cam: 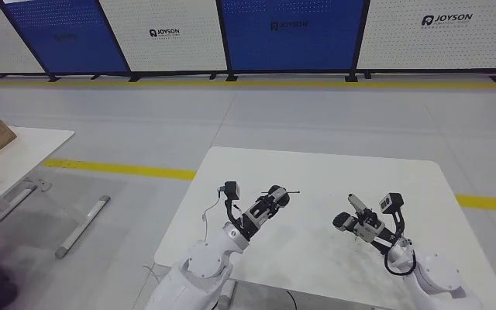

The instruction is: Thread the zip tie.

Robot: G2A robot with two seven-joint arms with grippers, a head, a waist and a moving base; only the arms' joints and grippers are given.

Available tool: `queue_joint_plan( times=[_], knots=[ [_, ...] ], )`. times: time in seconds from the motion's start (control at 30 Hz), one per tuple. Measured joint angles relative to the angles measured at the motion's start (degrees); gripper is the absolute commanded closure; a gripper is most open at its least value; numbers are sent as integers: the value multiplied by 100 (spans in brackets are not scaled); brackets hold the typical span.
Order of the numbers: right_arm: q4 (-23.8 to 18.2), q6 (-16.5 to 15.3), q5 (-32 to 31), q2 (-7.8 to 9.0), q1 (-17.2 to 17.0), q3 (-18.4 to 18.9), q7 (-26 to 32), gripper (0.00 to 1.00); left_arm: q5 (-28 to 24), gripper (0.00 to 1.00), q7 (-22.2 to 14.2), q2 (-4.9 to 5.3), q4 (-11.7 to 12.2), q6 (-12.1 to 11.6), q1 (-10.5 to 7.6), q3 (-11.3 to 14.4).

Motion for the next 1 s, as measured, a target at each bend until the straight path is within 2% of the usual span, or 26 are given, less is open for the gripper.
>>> queue_joint_plan(
  times=[0.07,0.2,0.27,0.37,0.5,0.6,0.7,0.77,0.87,0.93,1.0],
  knots=[
    [0,0,0,0,0,0,0,0,23,100,1,0,35,27,-13,6],
    [0,0,0,0,0,0,0,0,33,100,40,-3,259,154,-149,6],
    [0,0,0,0,0,0,0,0,-86,100,-22,0,261,143,-173,-28],
    [0,0,0,0,0,0,0,0,-242,100,-88,15,46,-23,-116,-134],
    [0,0,0,0,0,0,0,0,-227,100,-171,60,-564,-414,202,-337],
    [0,0,0,0,0,0,0,0,-218,100,-214,89,-923,-543,446,-466],
    [0,0,0,0,0,0,0,0,-214,100,-270,106,-1048,-555,568,-521],
    [0,0,0,0,0,0,0,0,-133,100,-301,115,-1022,-487,574,-525],
    [0,0,0,0,0,0,0,0,8,100,-301,119,-858,-269,517,-478],
    [0,0,0,0,0,0,0,0,-35,100,-343,117,-656,-103,440,-427],
    [0,0,0,0,0,0,0,0,-31,100,-363,114,-357,-25,332,-389]
  ],
)
